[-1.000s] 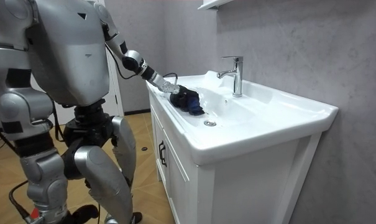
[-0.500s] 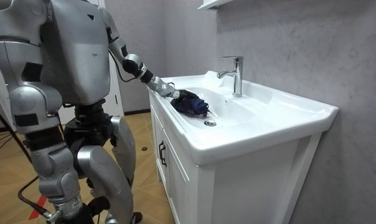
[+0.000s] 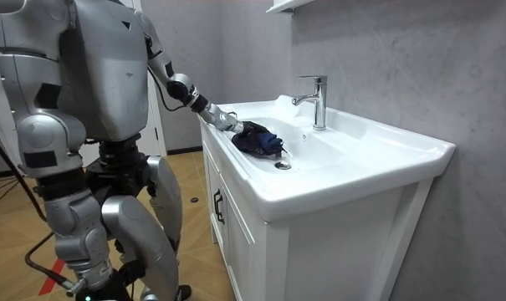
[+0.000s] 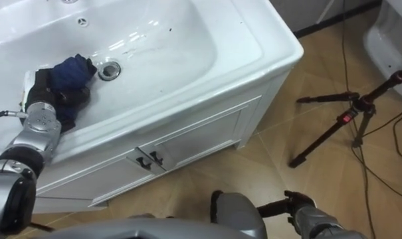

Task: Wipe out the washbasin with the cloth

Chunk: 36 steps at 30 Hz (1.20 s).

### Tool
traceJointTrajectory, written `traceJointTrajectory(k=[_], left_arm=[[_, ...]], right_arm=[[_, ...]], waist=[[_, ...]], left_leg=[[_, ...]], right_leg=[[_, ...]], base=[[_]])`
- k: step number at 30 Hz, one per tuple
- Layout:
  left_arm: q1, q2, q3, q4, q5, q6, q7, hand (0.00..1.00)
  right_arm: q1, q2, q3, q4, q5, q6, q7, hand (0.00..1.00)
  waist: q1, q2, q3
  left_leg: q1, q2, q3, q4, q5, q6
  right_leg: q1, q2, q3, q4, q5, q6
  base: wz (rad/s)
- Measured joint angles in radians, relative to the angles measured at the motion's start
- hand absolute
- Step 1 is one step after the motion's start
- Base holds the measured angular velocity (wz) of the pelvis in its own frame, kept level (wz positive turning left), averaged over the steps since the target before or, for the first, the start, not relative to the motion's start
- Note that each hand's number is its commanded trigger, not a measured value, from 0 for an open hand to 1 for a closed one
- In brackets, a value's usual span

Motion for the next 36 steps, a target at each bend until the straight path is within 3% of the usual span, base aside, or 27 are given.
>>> traceJointTrajectory(k=[4,7,10,17,20,24,27,31,36], left_arm=[[-0.039,0.009,0.002,0.02,0.0,0.0,0.003,1.0],[-0.075,0.019,0.003,0.015,-0.03,0.0,0.006,1.0],[-0.106,0.034,0.022,0.014,-0.041,0.0,0.032,1.0],[-0.133,0.06,0.041,0.013,-0.039,-0.024,0.139,1.0],[-0.142,0.065,0.041,0.013,-0.039,-0.04,0.163,1.0],[-0.149,0.079,0.041,0.013,-0.078,-0.049,0.179,1.0],[-0.188,0.097,0.041,0.013,-0.077,-0.05,0.193,1.0],[-0.224,0.11,0.039,0.013,-0.075,-0.053,0.2,1.0],[-0.249,0.116,0.037,0.013,-0.076,-0.053,0.2,1.0]], right_arm=[[-0.001,0.002,0.0,-0.004,0.029,0.0,0.0,0.0],[0.0,0.006,0.0,-0.003,0.028,-0.004,0.001,0.0],[0.002,0.007,0.002,-0.003,0.028,-0.022,0.001,0.0],[0.015,0.01,0.03,-0.01,0.034,-0.047,-0.001,0.0],[0.017,0.012,0.03,-0.019,0.047,-0.057,0.0,0.0],[0.023,0.015,0.03,-0.024,0.076,-0.076,0.001,0.0],[0.028,0.018,0.029,-0.03,0.076,-0.075,0.002,0.0],[0.04,0.018,0.033,-0.045,0.104,-0.076,0.001,0.0],[0.044,0.018,0.068,-0.059,0.176,-0.077,0.003,0.0]], waist=[[-0.001,-0.012,0.0065],[-0.007,-0.024,0.0031],[-0.006,-0.038,0.0093],[-0.015,-0.054,0.0139],[-0.018,-0.059,0.0143],[-0.035,-0.063,0.0143],[-0.036,-0.066,0.015],[-0.037,-0.072,0.0225],[-0.037,-0.062,0.0301]], left_leg=[[-0.023,0.002,-0.005,0.019,-0.001,0.001],[-0.062,0.005,-0.02,0.053,-0.007,0.001],[-0.098,0.022,-0.026,0.092,-0.024,-0.002],[-0.15,0.052,-0.024,0.156,-0.052,-0.009],[-0.17,0.071,-0.029,0.187,-0.068,-0.012],[-0.184,0.075,-0.033,0.2,-0.076,-0.011],[-0.218,0.085,-0.042,0.241,-0.088,-0.011],[-0.247,0.087,-0.054,0.277,-0.097,-0.007],[-0.278,0.1,-0.053,0.315,-0.119,-0.002]], right_leg=[[-0.015,0.0,0.001,0.007,0.008,-0.004],[-0.042,0.001,-0.003,0.02,0.008,-0.004],[-0.054,0.015,-0.011,0.019,0.023,-0.015],[-0.079,0.035,-0.012,0.022,0.035,-0.026],[-0.081,0.039,-0.031,0.018,0.04,-0.032],[-0.088,0.041,-0.035,0.018,0.04,-0.032],[-0.114,0.045,-0.043,0.037,0.039,-0.034],[-0.132,0.044,-0.051,0.043,0.037,-0.031],[-0.151,0.05,-0.052,0.068,0.033,-0.028]], base=[[0.03],[0.1],[0.01],[-0.05],[0.0],[0.01],[0.01],[0.04],[-0.03]])
